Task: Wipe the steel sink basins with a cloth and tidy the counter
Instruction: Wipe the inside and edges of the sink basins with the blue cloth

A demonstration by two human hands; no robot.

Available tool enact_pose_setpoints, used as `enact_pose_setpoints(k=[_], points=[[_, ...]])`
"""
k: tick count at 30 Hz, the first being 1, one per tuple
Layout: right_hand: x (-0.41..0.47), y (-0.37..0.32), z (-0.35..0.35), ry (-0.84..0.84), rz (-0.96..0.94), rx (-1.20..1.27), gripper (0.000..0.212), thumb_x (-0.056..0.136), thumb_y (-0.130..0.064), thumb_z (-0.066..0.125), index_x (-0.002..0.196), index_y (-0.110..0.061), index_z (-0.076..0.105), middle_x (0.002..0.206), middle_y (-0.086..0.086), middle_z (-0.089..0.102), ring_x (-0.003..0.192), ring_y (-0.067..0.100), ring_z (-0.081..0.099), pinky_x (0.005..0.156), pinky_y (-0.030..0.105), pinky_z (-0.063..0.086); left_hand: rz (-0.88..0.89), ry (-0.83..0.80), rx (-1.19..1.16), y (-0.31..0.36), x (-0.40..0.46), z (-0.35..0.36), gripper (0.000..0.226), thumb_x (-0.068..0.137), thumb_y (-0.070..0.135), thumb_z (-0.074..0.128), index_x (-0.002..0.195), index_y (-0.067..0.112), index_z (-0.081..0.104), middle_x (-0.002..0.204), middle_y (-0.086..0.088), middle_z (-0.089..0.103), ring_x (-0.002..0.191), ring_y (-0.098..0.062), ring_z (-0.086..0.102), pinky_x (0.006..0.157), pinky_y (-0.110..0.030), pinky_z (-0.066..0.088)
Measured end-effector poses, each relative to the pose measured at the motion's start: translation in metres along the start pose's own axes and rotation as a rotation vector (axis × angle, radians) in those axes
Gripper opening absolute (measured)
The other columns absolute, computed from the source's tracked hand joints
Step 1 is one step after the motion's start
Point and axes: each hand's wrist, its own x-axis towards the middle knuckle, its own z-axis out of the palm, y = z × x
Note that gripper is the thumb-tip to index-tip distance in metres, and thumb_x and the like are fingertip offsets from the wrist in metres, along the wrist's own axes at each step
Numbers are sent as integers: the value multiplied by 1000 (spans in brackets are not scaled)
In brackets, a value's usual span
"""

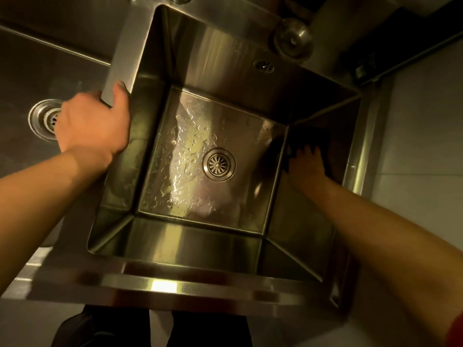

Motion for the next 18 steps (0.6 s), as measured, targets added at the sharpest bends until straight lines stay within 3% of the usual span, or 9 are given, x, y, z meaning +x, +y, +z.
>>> enact_pose_setpoints(k=[4, 9, 14, 18], points=[[-82, -40, 40, -105, -173, 18, 57, 97, -43, 47, 150, -21, 47, 160, 14, 34, 148, 38, 23, 118, 58, 15, -24, -5, -7, 2, 0, -1, 81, 89, 79, 23, 91, 11, 66, 90, -26, 65, 92, -53, 61, 78, -54, 48], [-152, -54, 65, -241, -287, 5, 61, 98, -44, 52, 152, -17, 42, 161, 17, 30, 150, 40, 20, 120, 58, 14, -38, 8, 3, 2, 0, 0, 90, 89, 82, 21, 100, 7, 69, 91, -30, 65, 90, -56, 63, 74, -53, 48], [-136, -17, 32, -152, -199, -39, 56, 96, -39, 55, 148, -21, 47, 159, 12, 35, 150, 35, 22, 122, 56, 14, -48, -2, -21, 3, -1, -2, 90, 88, 82, 22, 96, 6, 70, 92, -32, 65, 89, -57, 62, 75, -53, 50], [-80, 32, -7, 118, -42, 43, 43, 96, -38, 51, 136, -27, 60, 150, 7, 46, 144, 32, 32, 121, 52, 20, -24, -18, -27, 4, -1, -4, 87, 90, 79, 22, 95, 6, 69, 94, -32, 66, 91, -55, 62, 75, -52, 47]])
